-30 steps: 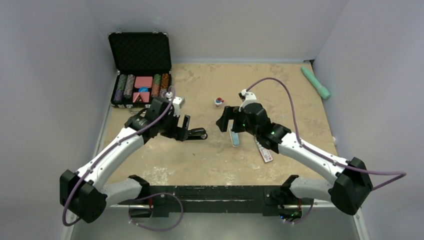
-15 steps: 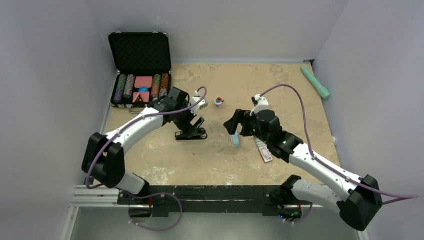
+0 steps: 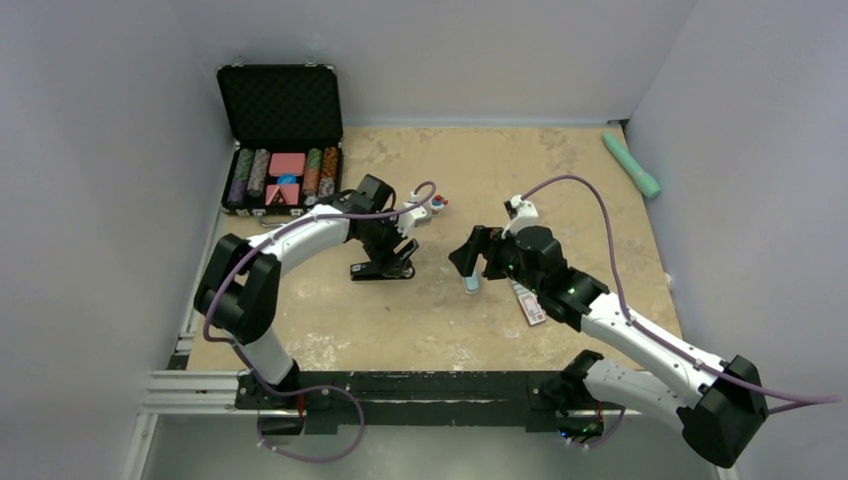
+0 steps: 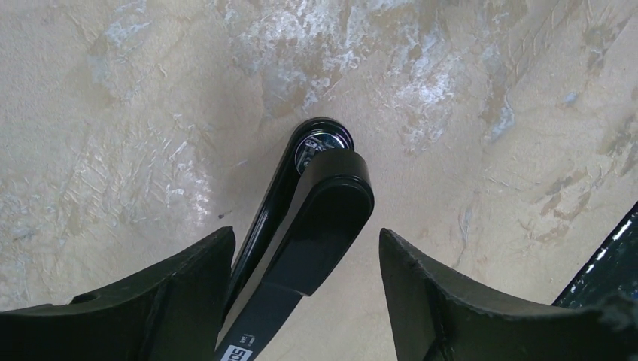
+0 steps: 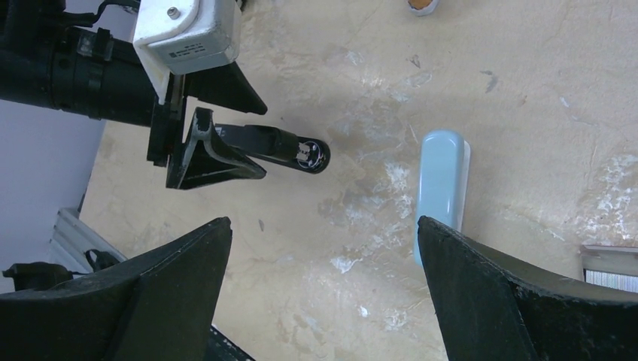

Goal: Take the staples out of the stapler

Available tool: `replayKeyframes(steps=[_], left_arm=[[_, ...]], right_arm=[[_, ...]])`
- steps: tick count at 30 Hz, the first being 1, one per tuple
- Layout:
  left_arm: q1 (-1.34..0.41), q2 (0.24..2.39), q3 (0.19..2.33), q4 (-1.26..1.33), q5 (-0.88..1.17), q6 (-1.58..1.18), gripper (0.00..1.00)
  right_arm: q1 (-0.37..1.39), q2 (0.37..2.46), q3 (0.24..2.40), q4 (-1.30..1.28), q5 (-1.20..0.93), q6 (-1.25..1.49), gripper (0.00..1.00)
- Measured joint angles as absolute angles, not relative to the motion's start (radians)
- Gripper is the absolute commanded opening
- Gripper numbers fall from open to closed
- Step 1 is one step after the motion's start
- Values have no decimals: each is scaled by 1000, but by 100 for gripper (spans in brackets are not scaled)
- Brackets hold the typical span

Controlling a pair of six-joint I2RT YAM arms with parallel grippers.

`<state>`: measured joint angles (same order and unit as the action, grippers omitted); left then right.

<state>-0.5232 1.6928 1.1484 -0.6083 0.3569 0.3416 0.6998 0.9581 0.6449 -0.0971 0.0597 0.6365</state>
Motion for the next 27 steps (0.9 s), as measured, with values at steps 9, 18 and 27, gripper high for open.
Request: replayKeyframes(steps=[9,18,27], left_arm=[[-553,1697,1158,-622,354,355,67],[-577,1776,1228,-651,327,358,34],[-577,1760,1229,-680,298,347,0]], right_arm=[[700,952,644,-94,47,636,99],[700,929,629,-94,34,637,99],[700,900,628,-92,23,643,99]])
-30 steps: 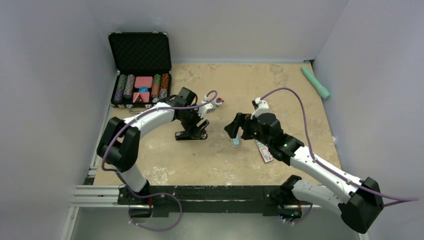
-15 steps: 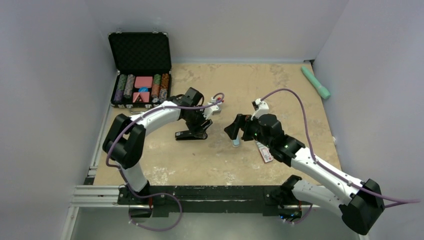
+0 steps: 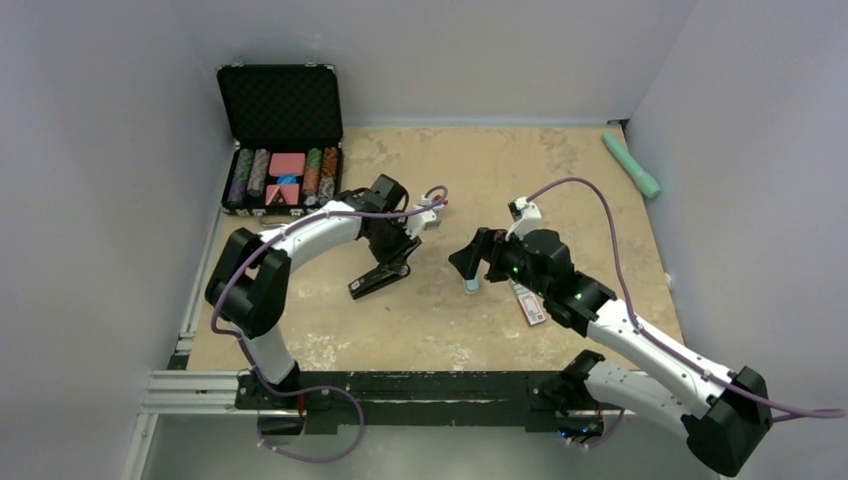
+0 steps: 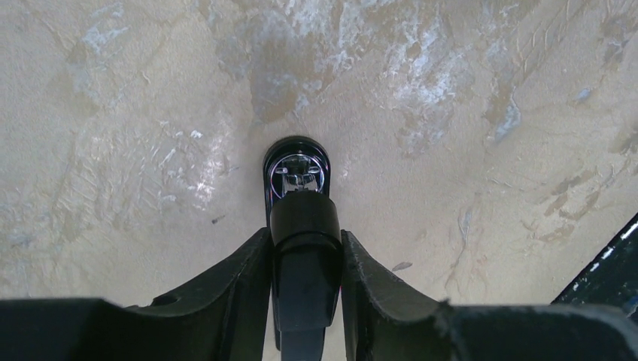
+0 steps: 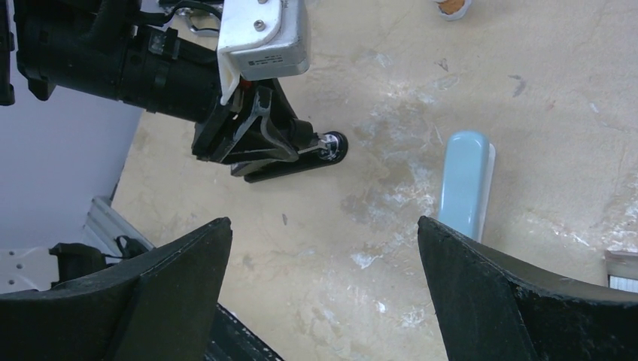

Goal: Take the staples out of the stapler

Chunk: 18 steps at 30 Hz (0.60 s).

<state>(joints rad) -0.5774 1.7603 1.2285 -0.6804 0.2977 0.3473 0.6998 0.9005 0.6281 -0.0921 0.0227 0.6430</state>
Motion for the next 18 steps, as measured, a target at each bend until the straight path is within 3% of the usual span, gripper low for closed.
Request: replayKeyframes(steps=[8,18], left_arm=[[-577,1649,1275,-784,247,272,0],[-577,1312,1272,-803,239,179,0]], right_arm=[[700,892,628,-56,-82,662,98],[700,932,672,-25,-165,702,94]])
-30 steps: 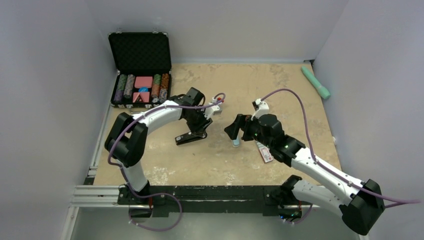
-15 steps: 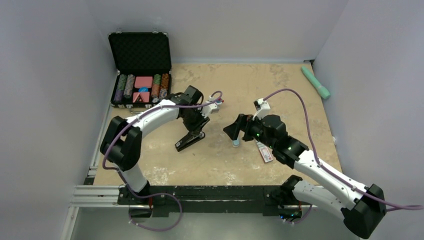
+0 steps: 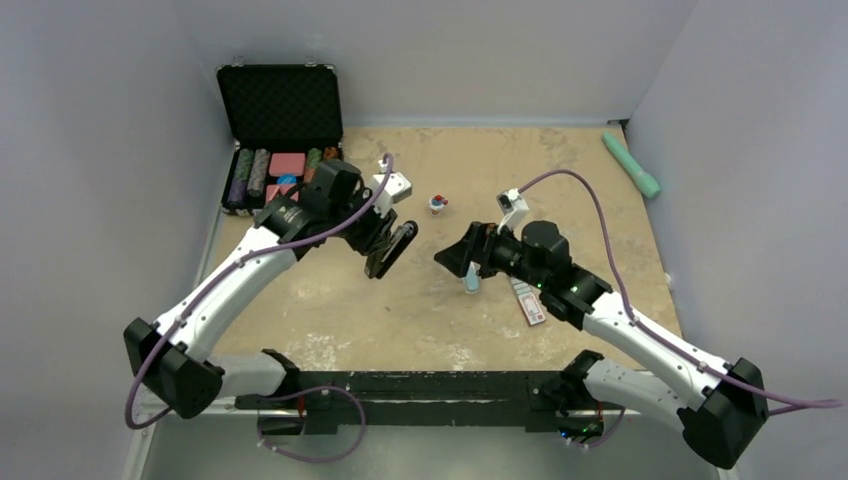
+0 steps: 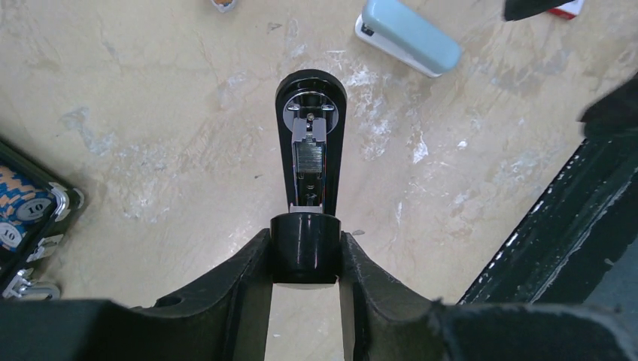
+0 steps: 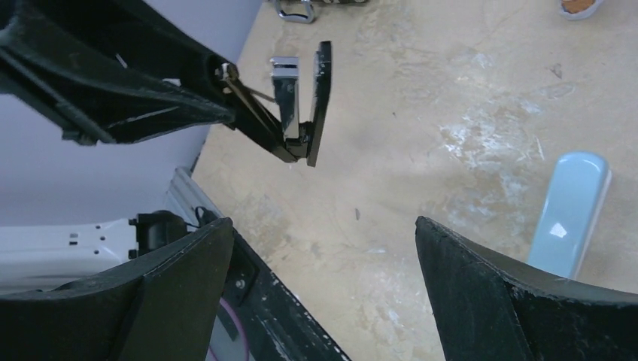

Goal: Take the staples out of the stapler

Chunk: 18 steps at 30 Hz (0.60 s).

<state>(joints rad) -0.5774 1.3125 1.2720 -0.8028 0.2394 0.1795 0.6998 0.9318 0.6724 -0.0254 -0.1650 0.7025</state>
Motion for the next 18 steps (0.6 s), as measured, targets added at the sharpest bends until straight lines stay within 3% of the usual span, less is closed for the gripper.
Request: replayKeyframes(steps=[10,18], left_arm=[[-577,1121,1175,-802,293,87,0],[-577,1033,1136,-789,329,50,0]], right_arm=[[713,1127,746,85,-239,785,92],[718,1243,821,148,-261,807,75]])
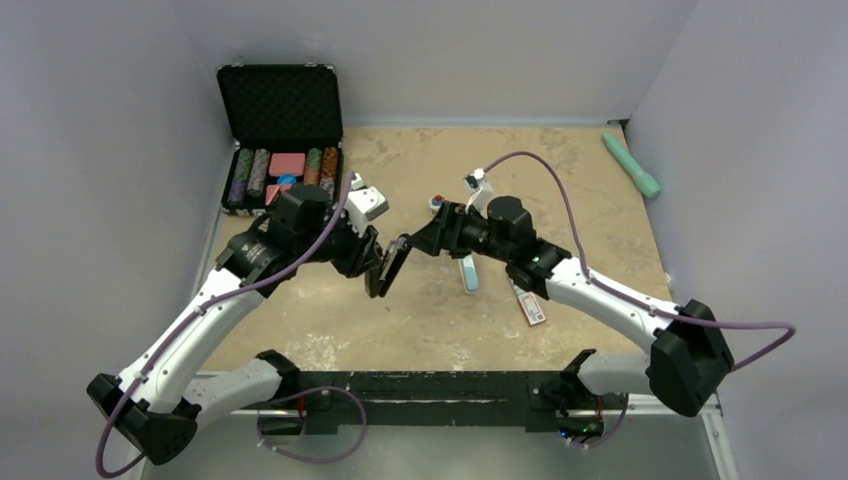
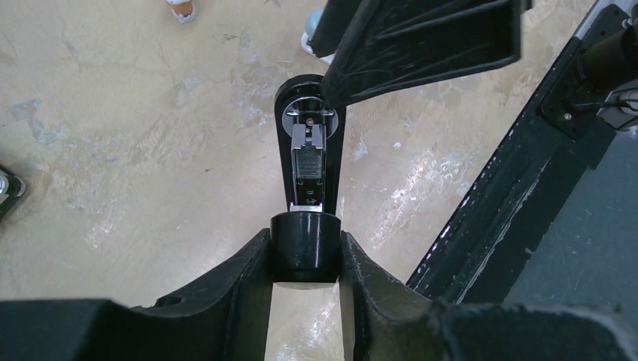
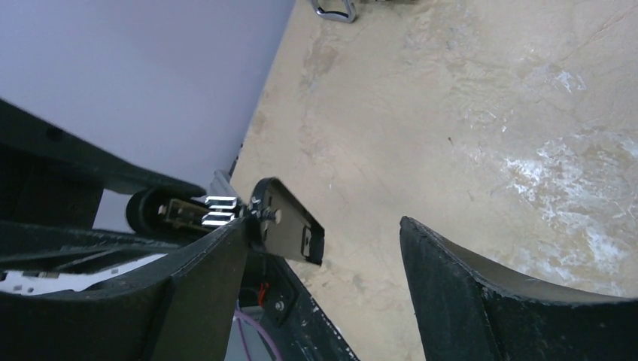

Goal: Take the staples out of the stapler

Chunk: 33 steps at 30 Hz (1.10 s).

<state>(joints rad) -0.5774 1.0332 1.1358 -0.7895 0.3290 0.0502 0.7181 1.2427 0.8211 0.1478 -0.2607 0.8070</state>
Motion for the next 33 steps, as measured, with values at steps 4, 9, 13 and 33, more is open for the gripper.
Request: replayKeyframes(steps=[4,9,13,33], left_arm=[[-577,992,1118,-774,337,40,0],[-576,985,1113,-772,342,37,0],[-576,979,1102,-758,342,36,0],[-585,786,1103,-713,244,-73,0]], right_arm=[[719,1301,834,183,-281,815,70],[725,1346,841,196,-284,818,56],[731,1364,850,205,-290,820,21],[723,1317,854,289,-322,958,0]])
